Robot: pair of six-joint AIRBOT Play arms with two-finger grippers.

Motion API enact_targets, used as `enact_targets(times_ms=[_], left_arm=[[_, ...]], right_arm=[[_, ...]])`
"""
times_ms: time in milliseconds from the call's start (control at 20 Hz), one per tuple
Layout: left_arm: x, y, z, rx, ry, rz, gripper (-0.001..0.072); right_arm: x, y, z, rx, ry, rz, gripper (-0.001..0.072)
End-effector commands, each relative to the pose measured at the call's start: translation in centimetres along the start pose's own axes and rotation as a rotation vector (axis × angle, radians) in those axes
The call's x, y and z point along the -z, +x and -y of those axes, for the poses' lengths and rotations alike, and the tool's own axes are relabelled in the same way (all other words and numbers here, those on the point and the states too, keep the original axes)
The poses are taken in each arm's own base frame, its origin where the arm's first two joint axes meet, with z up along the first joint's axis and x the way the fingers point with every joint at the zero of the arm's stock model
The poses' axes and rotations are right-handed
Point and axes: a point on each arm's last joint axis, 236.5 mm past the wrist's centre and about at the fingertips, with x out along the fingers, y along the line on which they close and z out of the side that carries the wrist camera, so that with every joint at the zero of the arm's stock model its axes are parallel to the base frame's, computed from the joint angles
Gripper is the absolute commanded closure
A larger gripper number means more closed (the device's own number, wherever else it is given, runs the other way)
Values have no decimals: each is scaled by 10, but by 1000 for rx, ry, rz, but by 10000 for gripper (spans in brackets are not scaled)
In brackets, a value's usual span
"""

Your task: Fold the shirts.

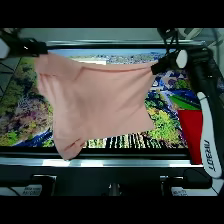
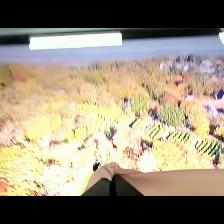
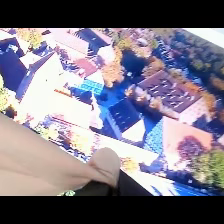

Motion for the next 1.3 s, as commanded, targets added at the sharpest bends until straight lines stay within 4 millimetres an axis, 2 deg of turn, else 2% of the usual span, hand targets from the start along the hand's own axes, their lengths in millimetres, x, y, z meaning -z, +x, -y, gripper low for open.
enact_targets(times_ms=[0, 50, 150, 200, 250, 300, 350, 400, 450, 550, 600, 700, 800, 900, 950, 1050, 1150, 1250], left_arm=[[89, 98, 29, 98, -101, -278, 684], [107, 109, 48, 162, -147, -337, 683], [128, 124, 79, 261, -220, -408, 675], [135, 126, 86, 283, -237, -432, 584], [139, 125, 82, 282, -226, -452, 376], [141, 117, 73, 288, -174, -476, 167], [148, 103, 61, 305, -87, -527, 87], [158, 84, 47, 329, 3, -598, 88], [169, 64, 29, 336, 20, -673, 93], [192, 30, 5, 360, -81, -758, 96], [213, 15, -3, 388, -112, -785, 98], [264, -4, -21, 385, -239, -810, 98], [311, -11, -32, 376, -387, -793, 104], [337, -13, -24, 443, -459, -778, 111], [348, -10, -24, 440, -470, -790, 111], [362, 0, -26, 414, -487, -796, 111], [368, 6, -20, 426, -492, -817, 112], [381, 8, -14, 429, -453, -865, 112]], right_arm=[[38, 81, -34, -133, 161, -87, 689], [50, 94, -53, -188, 188, -133, 689], [65, 112, -72, -227, 195, -174, 689], [66, 113, -76, -234, 194, -181, 611], [65, 107, -70, -234, 170, -182, 382], [65, 96, -60, -238, 116, -185, 308], [69, 79, -45, -245, 45, -205, 304], [79, 61, -31, -259, -20, -241, 288], [99, 41, -19, -290, -80, -310, 281], [153, 11, -2, -396, -56, -487, 294], [176, 2, -4, -484, 22, -529, 309], [206, -6, -20, -658, 204, -553, 311], [223, -12, -41, -783, 337, -565, 314], [238, -11, -52, -807, 372, -601, 426], [242, -9, -55, -804, 375, -612, 428], [244, -4, -59, -791, 373, -616, 423], [244, -1, -60, -779, 359, -615, 423], [252, -1, -60, -753, 315, -653, 423]])
